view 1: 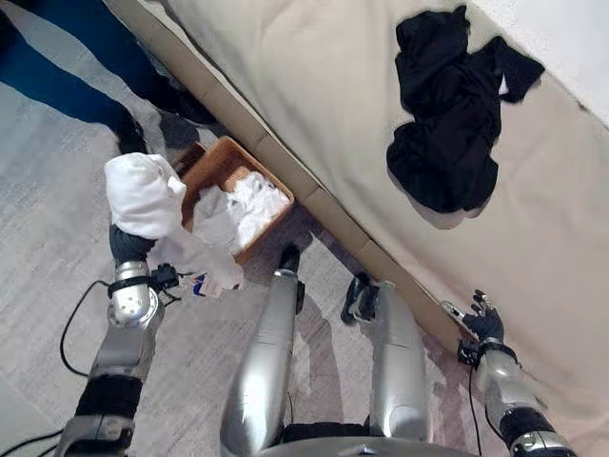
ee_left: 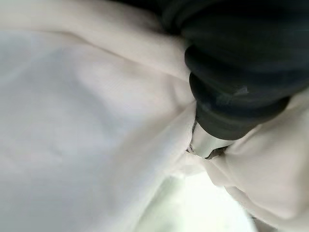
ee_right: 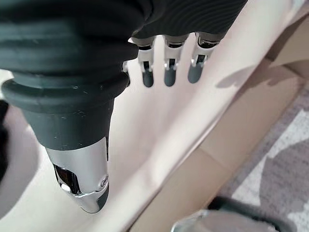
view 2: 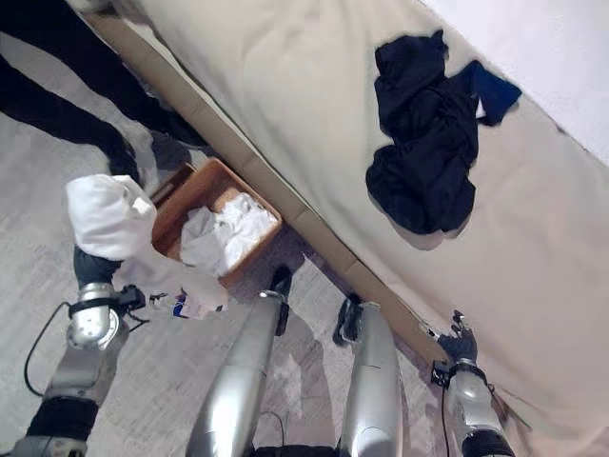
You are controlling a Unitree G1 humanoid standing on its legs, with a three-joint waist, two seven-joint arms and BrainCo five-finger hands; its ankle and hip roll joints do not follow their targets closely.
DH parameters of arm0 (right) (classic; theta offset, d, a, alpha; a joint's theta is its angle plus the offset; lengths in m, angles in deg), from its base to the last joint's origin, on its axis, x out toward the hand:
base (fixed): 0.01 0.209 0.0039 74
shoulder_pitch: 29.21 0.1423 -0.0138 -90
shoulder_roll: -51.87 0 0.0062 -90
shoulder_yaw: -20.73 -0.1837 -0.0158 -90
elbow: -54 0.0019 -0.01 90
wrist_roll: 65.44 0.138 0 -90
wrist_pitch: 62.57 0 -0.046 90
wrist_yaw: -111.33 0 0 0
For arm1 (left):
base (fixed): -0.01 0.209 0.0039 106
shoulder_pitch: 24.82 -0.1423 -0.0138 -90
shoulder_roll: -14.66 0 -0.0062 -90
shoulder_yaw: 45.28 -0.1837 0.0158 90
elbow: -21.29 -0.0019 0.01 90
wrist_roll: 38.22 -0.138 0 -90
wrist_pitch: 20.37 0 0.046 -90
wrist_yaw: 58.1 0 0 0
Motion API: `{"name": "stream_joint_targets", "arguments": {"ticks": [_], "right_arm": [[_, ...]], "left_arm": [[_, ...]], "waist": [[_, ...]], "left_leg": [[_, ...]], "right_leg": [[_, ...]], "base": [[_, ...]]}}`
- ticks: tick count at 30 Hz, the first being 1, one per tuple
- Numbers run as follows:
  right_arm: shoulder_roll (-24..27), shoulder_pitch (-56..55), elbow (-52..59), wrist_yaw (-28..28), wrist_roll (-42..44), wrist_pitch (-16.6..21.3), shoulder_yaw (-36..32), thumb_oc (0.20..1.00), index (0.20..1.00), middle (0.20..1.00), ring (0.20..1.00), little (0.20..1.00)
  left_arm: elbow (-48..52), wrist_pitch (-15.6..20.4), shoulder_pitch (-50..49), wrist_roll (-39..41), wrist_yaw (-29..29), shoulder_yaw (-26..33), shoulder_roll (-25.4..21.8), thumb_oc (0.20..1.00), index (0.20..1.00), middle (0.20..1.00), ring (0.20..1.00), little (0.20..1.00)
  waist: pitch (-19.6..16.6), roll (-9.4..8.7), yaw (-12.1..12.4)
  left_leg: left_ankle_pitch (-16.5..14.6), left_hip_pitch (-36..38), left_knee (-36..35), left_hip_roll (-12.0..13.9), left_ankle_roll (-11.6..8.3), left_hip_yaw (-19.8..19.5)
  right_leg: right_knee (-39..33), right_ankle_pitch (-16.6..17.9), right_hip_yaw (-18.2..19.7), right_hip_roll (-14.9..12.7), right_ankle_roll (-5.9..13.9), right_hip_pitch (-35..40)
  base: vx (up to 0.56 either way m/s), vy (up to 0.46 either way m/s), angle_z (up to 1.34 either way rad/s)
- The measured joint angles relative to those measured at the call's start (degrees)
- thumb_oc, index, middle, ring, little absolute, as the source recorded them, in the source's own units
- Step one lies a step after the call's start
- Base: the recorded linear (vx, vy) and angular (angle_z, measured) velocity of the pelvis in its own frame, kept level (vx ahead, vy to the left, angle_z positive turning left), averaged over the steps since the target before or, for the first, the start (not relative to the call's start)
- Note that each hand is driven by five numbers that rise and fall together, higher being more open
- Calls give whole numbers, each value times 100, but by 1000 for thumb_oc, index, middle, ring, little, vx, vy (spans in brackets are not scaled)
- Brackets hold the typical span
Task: Pick up clothes into the bucket
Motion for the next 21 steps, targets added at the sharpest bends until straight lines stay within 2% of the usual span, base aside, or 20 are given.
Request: {"name": "stream_joint_targets", "arguments": {"ticks": [1, 3, 4, 8, 12, 13, 17, 21], "right_arm": [[7, -18, 100, -37, 67, 19, 46, 1000, 1000, 1000, 1000, 1000], [60, -15, 128, -137, 137, 131, 149, 1000, 1000, 1000, 1000, 1000], [76, -18, 112, -189, 189, 137, 193, 1000, 1000, 1000, 1000, 1000], [125, 36, 61, -369, 283, 170, 268, 1000, 1000, 1000, 1000, 1000], [159, 48, 40, -431, 301, 215, 431, 1000, 1000, 1000, 1000, 1000], [167, 126, 42, -432, 302, 241, 473, 1000, 1000, 1000, 1000, 1000], [193, 291, 90, -436, 302, 278, 617, 1000, 1000, 1000, 1000, 1000], [193, 293, 81, -441, 302, 286, 617, 1000, 1000, 1000, 1000, 1000]], "left_arm": [[-149, -22, 173, 1, 149, -47, -105, 200, 200, 200, 200, 200], [-407, -36, 501, 0, 317, -200, -329, 200, 200, 200, 200, 200], [-525, -38, 756, -7, 403, -319, -440, 200, 200, 200, 200, 200], [-920, -94, 1231, -171, 543, -557, -731, 200, 200, 200, 200, 200], [-1340, -258, 1588, -465, 620, -899, -890, 200, 200, 200, 200, 200], [-1701, -310, 1797, -597, 623, -1053, -963, 200, 200, 200, 200, 200], [-1998, -543, 1910, -707, 591, -1219, -1180, 200, 200, 200, 200, 200], [-1898, -561, 1881, -735, 654, -1124, -1323, 200, 200, 200, 200, 200]], "waist": [[-7, -83, -130], [2, -167, -131], [-4, -232, -243], [2, -288, -395], [-4, -337, -470], [-4, -341, -527], [-6, -383, -642], [-7, -385, -658]], "left_leg": [[0, -211, 95, 27, 0, 8], [-19, -563, 223, 89, -31, 10], [-21, -749, 284, 93, -32, 22], [-37, -1272, 563, 166, -58, 14], [-84, -1485, 721, 217, -73, 127], [-84, -1601, 734, 222, -73, 134], [-183, -1801, 937, 288, -50, 144], [-223, -1813, 913, 286, -45, 131]], "right_leg": [[82, 3, 60, 70, 1, -230], [178, 2, 111, 128, -1, -589], [227, 4, 120, 147, 0, -782], [414, 9, 137, 214, -9, -1262], [533, 14, 215, 223, -15, -1499], [541, 15, 220, 223, -14, -1616], [598, 72, 215, 291, -26, -1770], [575, 94, 211, 287, -20, -1776]], "base": [[-18, 17, -26], [6, 7, -21], [5, 17, -9], [12, 14, -11], [14, 20, -12], [5, 24, -6], [4, 3, -9], [2, -4, -1]]}}
